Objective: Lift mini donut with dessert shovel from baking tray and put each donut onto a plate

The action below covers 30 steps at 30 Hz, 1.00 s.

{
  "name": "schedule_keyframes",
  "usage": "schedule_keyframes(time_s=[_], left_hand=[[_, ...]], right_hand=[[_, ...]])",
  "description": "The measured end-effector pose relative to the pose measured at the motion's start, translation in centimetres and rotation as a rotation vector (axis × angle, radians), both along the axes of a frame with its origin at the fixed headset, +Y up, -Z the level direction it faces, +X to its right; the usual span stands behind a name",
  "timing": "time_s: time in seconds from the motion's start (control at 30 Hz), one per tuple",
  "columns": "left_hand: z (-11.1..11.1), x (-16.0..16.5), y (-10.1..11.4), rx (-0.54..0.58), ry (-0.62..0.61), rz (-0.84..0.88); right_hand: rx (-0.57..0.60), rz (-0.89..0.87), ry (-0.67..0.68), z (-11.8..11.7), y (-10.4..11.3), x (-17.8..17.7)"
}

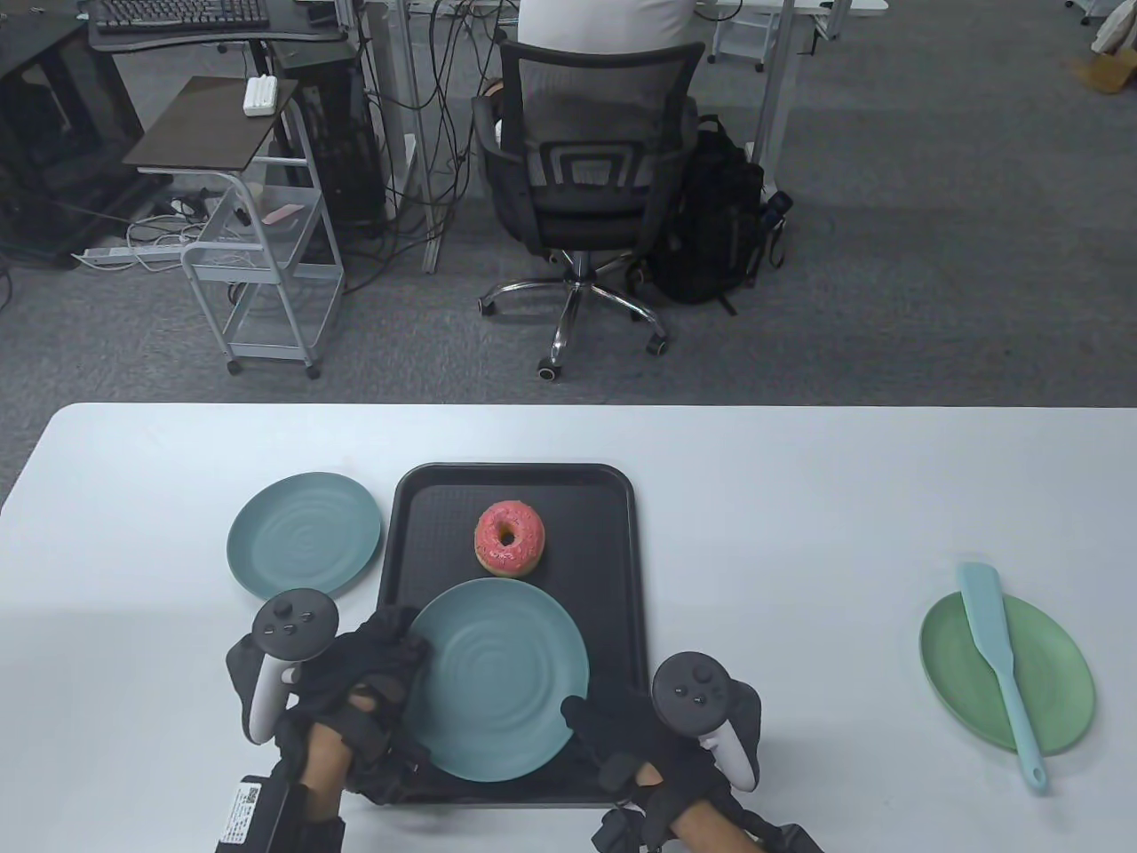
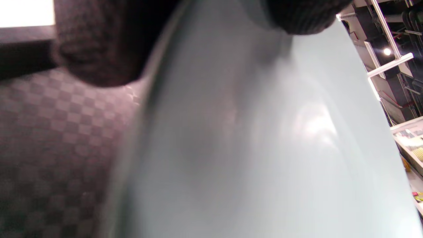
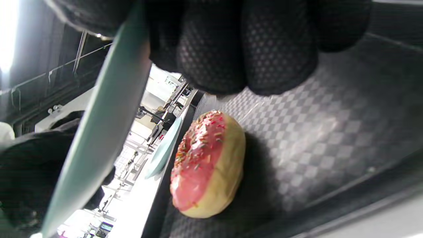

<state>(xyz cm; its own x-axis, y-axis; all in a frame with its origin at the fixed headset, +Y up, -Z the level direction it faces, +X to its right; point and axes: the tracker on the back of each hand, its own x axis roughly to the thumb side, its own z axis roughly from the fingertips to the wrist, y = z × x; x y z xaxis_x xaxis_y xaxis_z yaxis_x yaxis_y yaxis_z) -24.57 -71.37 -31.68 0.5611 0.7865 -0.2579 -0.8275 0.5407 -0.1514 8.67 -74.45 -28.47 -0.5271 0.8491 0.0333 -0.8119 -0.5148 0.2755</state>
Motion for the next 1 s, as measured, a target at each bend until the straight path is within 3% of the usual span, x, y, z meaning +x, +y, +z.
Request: schedule_keyframes(time_s=[0.23,0.37,0.6,0.8,1.0], left_hand=[[0.0,0.9,0.2,0.018,-0.054,0.019],[0.1,0.2,0.4,0.047,-0.016,-0.01],[-0.3,-2.2,-0.5,0.019,0.059,0.012],[-0.8,-3.6,-1.6,-0.028,0.092,0.029],[-1.0,-4.2,-2.0,-0.059,0.108,0.025]], right_hand=[[0.012,-0.082,-0.086,-0.2,0.5,1.0],[0.035,-0.077,-0.17,-0.4,1.3,2.4],[0.127,-0.161,-0.465,-1.5,5.0,8.8],[0.096,-0.087,-0.698,-5.7,6.5,13.6],[-0.076,-0.028,-0.837,-11.6,4.2,15.8]])
